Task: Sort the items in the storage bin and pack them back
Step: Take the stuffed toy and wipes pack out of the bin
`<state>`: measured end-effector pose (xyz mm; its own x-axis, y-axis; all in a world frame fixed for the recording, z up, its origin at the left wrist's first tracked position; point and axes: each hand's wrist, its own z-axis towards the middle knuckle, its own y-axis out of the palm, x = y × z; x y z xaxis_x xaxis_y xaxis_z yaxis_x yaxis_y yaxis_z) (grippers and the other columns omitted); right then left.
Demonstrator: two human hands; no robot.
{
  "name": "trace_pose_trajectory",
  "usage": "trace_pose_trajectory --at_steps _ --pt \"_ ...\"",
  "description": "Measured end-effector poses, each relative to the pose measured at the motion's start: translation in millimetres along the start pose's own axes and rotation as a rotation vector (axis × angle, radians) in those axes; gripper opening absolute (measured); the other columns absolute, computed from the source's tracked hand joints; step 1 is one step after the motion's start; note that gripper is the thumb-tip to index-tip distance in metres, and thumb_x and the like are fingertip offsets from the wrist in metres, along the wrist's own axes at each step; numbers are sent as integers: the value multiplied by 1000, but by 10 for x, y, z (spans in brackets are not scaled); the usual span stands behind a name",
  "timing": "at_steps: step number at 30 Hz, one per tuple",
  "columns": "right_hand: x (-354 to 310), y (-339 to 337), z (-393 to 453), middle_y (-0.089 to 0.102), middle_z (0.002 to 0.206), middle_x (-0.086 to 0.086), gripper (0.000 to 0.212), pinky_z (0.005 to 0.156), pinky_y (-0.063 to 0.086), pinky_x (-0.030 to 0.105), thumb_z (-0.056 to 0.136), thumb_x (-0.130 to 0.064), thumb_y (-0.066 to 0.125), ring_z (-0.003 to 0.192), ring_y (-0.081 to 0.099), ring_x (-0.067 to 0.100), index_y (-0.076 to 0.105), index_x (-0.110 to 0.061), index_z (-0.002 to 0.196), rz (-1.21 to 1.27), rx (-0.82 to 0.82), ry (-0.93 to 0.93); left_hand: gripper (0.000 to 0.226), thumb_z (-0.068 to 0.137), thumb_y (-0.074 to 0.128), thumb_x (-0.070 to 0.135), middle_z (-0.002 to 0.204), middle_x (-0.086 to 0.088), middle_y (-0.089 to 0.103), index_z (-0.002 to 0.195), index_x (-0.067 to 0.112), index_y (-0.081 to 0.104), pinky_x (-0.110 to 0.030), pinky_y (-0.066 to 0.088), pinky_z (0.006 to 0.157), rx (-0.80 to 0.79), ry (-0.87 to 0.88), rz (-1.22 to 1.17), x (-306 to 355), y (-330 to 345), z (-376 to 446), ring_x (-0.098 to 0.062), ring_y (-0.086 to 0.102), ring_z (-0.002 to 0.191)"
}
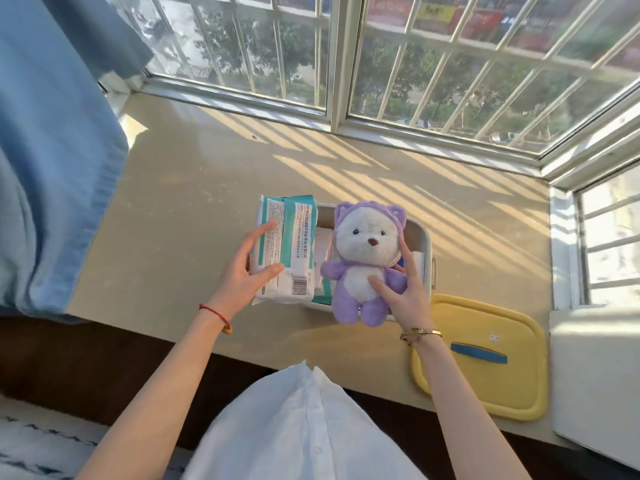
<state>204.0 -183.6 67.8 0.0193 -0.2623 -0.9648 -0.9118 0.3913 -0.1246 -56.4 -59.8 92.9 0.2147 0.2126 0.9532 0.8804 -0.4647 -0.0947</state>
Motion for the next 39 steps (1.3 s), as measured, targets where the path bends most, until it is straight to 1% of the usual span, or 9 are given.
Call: trace_pose_trajectory --at_steps 3,10,15,17,24,28,33,37,39 --pt "-123 162 -117 49 144 -4 80 100 50 35 85 -9 72 127 52 12 31 -34 148 13 -50 -52 66 86 65 0 135 16 43 137 37 45 -31 60 70 56 33 -5 72 -154 -212 -11 53 123" --pt "-376 711 -218 53 137 -9 76 87 52 19 84 -12 73 118 57 3 35 -39 144 26 -113 -73 68 86 64 -2 139 11 44 135 41 46 -40 60 77 148 31 -91 130 -751 -529 -13 52 126" --pt "-477 1321 -53 50 142 -6 76 105 45 47 85 -10 73 129 51 14 36 -38 145 4 -151 -82 69 86 63 -2 138 12 45 134 44 47 -41 60 77 184 25 -88 96 -1482 -508 -16 51 126" --pt "-508 1646 35 53 140 -6 76 106 44 49 84 -11 73 128 52 14 36 -40 144 -1 -134 -71 69 86 62 -3 138 11 45 134 45 47 -41 60 78 189 14 -85 46 -1851 -430 -17 51 126" --pt "-657 3029 362 63 127 2 74 100 49 36 83 -15 74 118 60 15 37 -41 142 27 -42 -12 68 87 63 -2 140 7 44 135 44 46 -41 58 84 127 -14 -61 -184 -3285 23 -17 49 128" --pt "-687 3714 632 62 129 4 73 102 48 38 80 -19 73 120 59 16 39 -39 142 18 10 15 68 86 65 0 138 5 45 136 42 46 -44 57 86 103 -55 -5 -313 -3935 451 -17 52 125" --pt "-527 4255 1120 60 134 4 73 102 48 38 80 -20 73 123 57 13 39 -38 142 19 33 72 68 85 65 -5 135 3 48 137 35 47 -42 57 87 93 -89 -6 -551 -4412 1099 -16 53 122" --pt "-267 4508 1608 61 130 -3 71 88 50 17 84 -12 73 113 61 2 40 -37 141 0 34 107 68 84 68 -1 139 2 48 136 39 47 -37 55 92 79 -92 67 -880 -4627 1662 -14 52 125" --pt "-108 4608 1857 61 129 -7 70 86 51 16 85 -10 73 112 61 1 40 -39 140 2 36 119 69 85 68 0 140 2 47 134 43 47 -39 56 90 57 -104 70 -1076 -4668 1937 -15 51 125"
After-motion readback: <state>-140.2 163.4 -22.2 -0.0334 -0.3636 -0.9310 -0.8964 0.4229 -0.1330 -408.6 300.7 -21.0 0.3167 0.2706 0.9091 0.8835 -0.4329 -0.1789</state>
